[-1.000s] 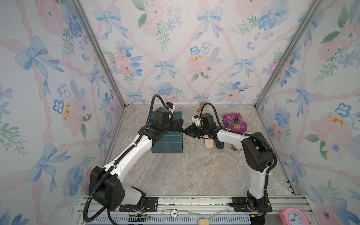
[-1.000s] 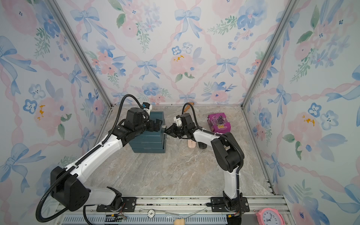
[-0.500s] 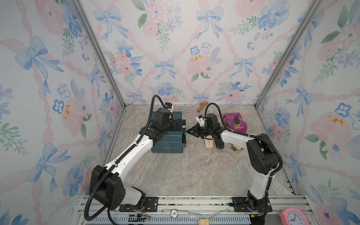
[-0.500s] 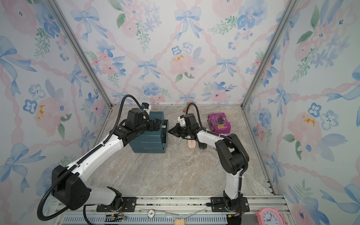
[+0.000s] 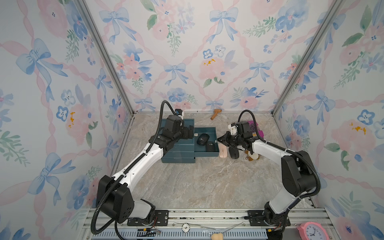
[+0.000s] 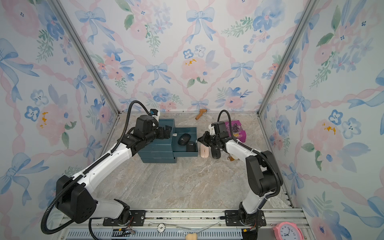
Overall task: Take the mice out of the drawer
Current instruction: Open the drawer in the storage box.
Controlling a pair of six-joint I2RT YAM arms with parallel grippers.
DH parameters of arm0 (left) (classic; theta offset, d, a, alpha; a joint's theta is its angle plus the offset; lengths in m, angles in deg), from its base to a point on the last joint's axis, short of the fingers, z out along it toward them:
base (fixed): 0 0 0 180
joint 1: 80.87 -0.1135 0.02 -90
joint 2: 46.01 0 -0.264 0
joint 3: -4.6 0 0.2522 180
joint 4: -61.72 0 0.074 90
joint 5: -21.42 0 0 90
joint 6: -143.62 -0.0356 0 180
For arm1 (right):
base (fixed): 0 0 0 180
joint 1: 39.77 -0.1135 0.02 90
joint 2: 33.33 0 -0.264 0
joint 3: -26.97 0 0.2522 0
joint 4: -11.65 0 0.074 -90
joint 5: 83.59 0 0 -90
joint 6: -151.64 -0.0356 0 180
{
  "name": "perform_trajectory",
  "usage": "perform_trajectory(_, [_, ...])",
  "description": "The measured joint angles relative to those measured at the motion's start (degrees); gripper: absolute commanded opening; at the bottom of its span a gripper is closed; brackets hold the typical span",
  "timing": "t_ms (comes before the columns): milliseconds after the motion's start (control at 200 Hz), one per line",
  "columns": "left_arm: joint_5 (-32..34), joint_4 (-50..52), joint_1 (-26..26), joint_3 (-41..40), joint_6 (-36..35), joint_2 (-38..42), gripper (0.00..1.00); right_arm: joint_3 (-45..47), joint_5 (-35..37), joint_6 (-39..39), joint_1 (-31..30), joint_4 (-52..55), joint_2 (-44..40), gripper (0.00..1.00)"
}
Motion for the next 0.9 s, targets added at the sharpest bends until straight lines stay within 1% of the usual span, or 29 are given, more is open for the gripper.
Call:
perform_trajectory(150, [-0.02, 0.00, 0.00, 0.00, 0.02, 0.00, 0.98, -0.02, 1.01, 1.20, 0.37, 1.49, -0.15, 0.08])
perform_trajectory(170, [-0.02, 0.00, 0.00, 0.00, 0.02, 0.00, 0.98, -0.04, 1.07, 1.25, 0.37, 1.68, -0.15, 0.13])
perform_trajectory(180, [0.00, -0.02, 0.00, 0.00, 0.02, 0.00, 0.98, -0.07, 1.07, 1.38, 0.37, 1.79, -0.15, 0.18])
perform_trajectory(185, [-0.02, 0.00, 0.00, 0.00, 0.02, 0.00, 0.98, -0.07, 1.07, 1.38, 0.37, 1.79, -0.15, 0.18])
perform_trajectory(225, [-0.02, 0.00, 0.00, 0.00, 0.02, 0.00, 0.98, -0.17, 1.38, 1.36, 0.37, 2.27, -0.15, 0.32])
perform_trajectory(270, [-0.02, 0.00, 0.02, 0.00, 0.02, 0.00, 0.98, -0.68, 1.68, 1.97, 0.37, 3.06, -0.15, 0.41])
perform_trajectory(290, [-0.02, 0.00, 0.00, 0.00, 0.02, 0.00, 0.98, -0.92, 2.10, 1.60, 0.37, 3.26, -0.15, 0.46])
perform_trajectory(295, [-0.02, 0.00, 0.00, 0.00, 0.02, 0.00, 0.98, -0.92, 2.10, 1.60, 0.37, 3.26, -0.15, 0.46])
perform_trajectory(300, [-0.02, 0.00, 0.00, 0.00, 0.02, 0.00, 0.98, -1.01, 2.25, 1.70, 0.35, 3.39, -0.15, 0.49])
perform_trajectory(365, [-0.04, -0.02, 0.00, 0.00, 0.04, 0.00, 0.98, -2.19, 3.32, 2.01, 0.35, 4.17, -0.28, 0.57])
perform_trajectory(415, [-0.04, 0.00, 0.00, 0.00, 0.04, 0.02, 0.98, -3.41, 4.26, 2.67, 0.20, 5.68, -0.90, 0.60])
perform_trajectory(495, [-0.17, -0.02, 0.00, 0.00, 0.04, 0.02, 0.98, -5.97, 6.91, 3.17, -0.81, 9.03, -2.51, 0.62])
perform_trajectory(590, [-0.46, 0.00, 0.00, 0.00, 0.02, 0.04, 0.98, -11.41, 13.31, 3.54, -3.52, 15.63, -5.29, 0.64])
perform_trajectory(665, [-0.68, 0.00, 0.00, 0.00, 0.02, 0.09, 0.98, -17.42, 20.79, 3.10, -6.95, 22.40, -6.97, 0.67])
perform_trajectory(735, [-1.03, 0.00, 0.00, 0.00, 0.02, 0.13, 0.98, -21.42, 26.58, 2.01, -10.69, 26.95, -8.09, 0.68])
perform_trajectory(790, [-1.31, 0.02, 0.00, 0.00, 0.02, 0.17, 0.98, -23.21, 30.53, 0.76, -13.86, 29.92, -8.63, 0.69])
perform_trajectory(900, [-1.86, 0.02, 0.00, 0.00, 0.00, 0.26, 0.98, -24.28, 36.20, -1.33, -19.21, 34.05, -7.89, 0.71])
